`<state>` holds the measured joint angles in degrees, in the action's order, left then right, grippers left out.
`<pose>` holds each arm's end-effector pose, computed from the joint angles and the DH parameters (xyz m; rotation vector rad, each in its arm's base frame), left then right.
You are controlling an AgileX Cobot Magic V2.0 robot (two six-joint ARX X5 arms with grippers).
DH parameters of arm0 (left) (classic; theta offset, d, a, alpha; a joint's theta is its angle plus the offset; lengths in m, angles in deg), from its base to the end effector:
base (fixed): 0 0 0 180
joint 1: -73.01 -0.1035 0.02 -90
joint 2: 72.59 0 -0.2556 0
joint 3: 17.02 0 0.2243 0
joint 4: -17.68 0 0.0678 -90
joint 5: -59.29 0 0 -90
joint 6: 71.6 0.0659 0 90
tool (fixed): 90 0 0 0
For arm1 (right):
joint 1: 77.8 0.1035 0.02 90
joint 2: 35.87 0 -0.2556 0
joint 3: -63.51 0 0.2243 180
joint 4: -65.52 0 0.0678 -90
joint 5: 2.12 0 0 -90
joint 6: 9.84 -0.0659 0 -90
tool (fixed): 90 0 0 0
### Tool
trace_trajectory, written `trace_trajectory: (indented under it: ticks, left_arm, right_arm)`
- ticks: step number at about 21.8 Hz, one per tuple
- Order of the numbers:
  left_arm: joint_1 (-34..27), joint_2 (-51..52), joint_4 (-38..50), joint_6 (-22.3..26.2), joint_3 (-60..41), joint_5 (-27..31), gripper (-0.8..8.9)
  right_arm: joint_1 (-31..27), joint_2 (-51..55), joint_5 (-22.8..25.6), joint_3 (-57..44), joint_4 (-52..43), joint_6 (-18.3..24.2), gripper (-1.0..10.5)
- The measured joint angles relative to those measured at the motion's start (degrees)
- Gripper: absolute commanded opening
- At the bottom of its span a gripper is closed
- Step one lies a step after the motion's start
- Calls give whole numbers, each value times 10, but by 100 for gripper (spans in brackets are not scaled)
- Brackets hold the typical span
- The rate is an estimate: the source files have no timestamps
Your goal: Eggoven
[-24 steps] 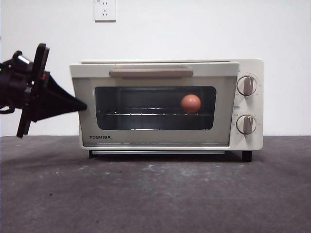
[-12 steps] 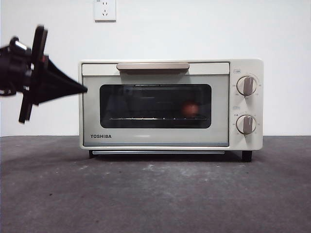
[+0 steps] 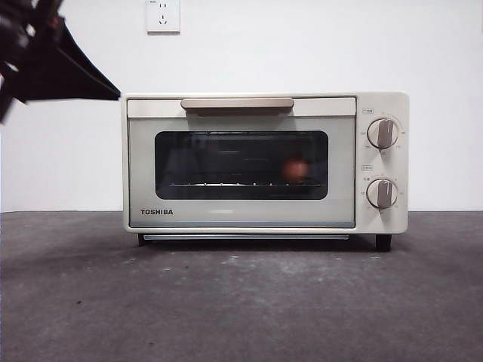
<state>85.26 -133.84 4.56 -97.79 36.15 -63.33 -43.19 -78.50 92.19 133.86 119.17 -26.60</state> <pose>0.2212 -0.0844 0.2515 -0.4954 0.5451 -0.6765 0.1267 0.0814 0.3226 0.1288 0.5026 0.4511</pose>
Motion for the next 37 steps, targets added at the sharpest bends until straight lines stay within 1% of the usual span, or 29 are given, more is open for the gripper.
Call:
trace_trajectory:
  ticks: [4, 6, 9, 10, 11, 14, 16, 20, 27, 37]
  left_arm:
    - [36, 81, -92, 46, 0, 90, 6]
    - [53, 119, -125, 62, 0, 135, 6]
    - [73, 166, -165, 76, 0, 186, 6]
    - [77, 177, -175, 78, 0, 197, 6]
    - [82, 187, -186, 79, 0, 206, 6]
    - [89, 205, -206, 86, 0, 214, 6]
    - [90, 212, -212, 88, 0, 216, 6]
    - [90, 216, -213, 89, 0, 218, 6]
    - [90, 215, -213, 89, 0, 218, 6]
    - [90, 215, -213, 90, 0, 218, 6]
  right_arm:
    - [0, 2, -8, -32, -28, 0, 193]
    - [0, 5, -22, -68, -57, 0, 128]
    - [3, 8, -54, -135, -129, 0, 23]
    - [5, 10, -67, -158, -161, 1, -1]
    - [7, 12, -75, -180, -197, 5, 3]
    - [15, 14, -76, -225, -289, 16, 3]
    - [17, 14, -75, -243, -325, 19, 3]
    - [17, 14, -69, -252, -327, 20, 3]
    - [17, 14, -26, -252, -334, 20, 3]
    - [17, 14, -26, -252, -347, 20, 3]
